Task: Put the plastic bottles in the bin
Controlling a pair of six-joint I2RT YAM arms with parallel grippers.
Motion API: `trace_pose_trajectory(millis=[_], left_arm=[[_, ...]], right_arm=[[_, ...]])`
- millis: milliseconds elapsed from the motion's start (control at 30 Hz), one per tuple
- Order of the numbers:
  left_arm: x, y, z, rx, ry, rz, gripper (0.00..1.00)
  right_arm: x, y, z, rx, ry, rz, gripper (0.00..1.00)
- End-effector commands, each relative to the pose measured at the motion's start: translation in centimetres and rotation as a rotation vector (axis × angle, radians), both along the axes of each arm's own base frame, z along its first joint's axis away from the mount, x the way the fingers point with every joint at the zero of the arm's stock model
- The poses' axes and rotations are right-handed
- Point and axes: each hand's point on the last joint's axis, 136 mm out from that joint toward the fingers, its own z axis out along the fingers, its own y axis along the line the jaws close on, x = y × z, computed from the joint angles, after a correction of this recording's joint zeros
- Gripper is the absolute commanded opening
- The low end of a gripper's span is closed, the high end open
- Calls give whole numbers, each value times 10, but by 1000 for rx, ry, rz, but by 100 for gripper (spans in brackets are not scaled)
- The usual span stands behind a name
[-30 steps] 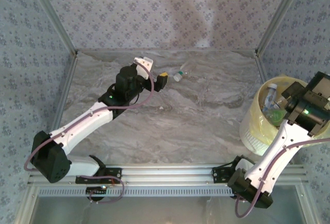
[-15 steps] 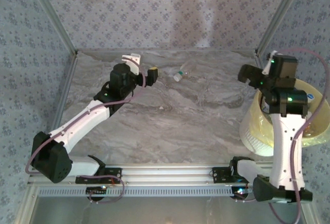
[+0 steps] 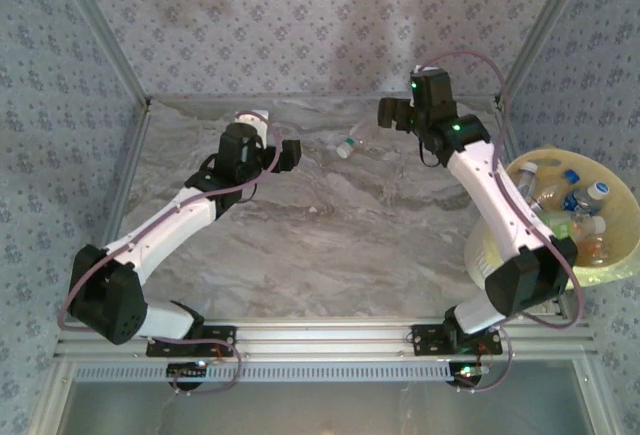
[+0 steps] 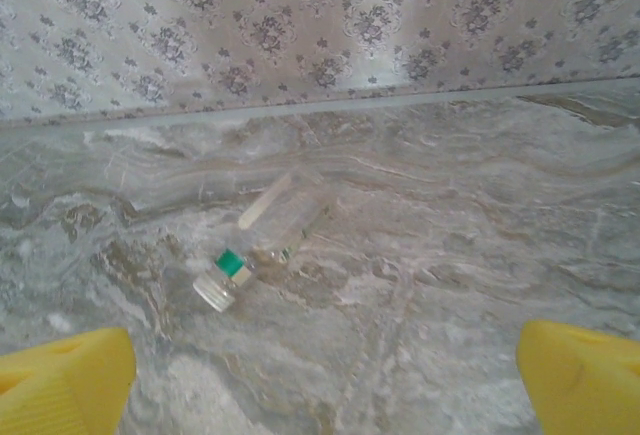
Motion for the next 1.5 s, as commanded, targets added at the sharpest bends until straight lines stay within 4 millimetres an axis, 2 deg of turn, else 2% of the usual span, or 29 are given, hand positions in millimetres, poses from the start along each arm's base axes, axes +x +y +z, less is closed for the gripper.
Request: trace_pose_trajectory(millis=[0,100,233,367,400,467,667,833,1200,1300,1467], left_arm=[[1,10,7,-23,8,34,98],[-2,21,0,-28,28,63,98],[-9,31,-5,-55,26,87,98],[-16,43,-8,-41,37,117,98],[-17,45,-10,-30,40,121,98],[-21,50,-11,-14,44,134,98],[-31,64,-14,1,34,171,98],[-36,73,-18,2,33,199,98],[-40,90,-26,24,48,254,98],[-39,94,-29,21,58,270,98],[-36,100,-36,10,76,290,98]], right_arm=[[30,15,4,115,-83,-37,100],[52,30,-21,165,-66,-41,100],[81,51,-68,261,7,-52,100],[111,69,-105,292,92,-68,100],[114,69,-111,296,104,-79,100],[123,68,-136,322,160,-162,100],[145,52,-177,265,212,-328,100],[161,41,-200,262,220,-402,100],[192,26,-228,140,195,-430,100],[190,28,-244,153,246,-439,100],[187,35,-259,202,277,-454,98]])
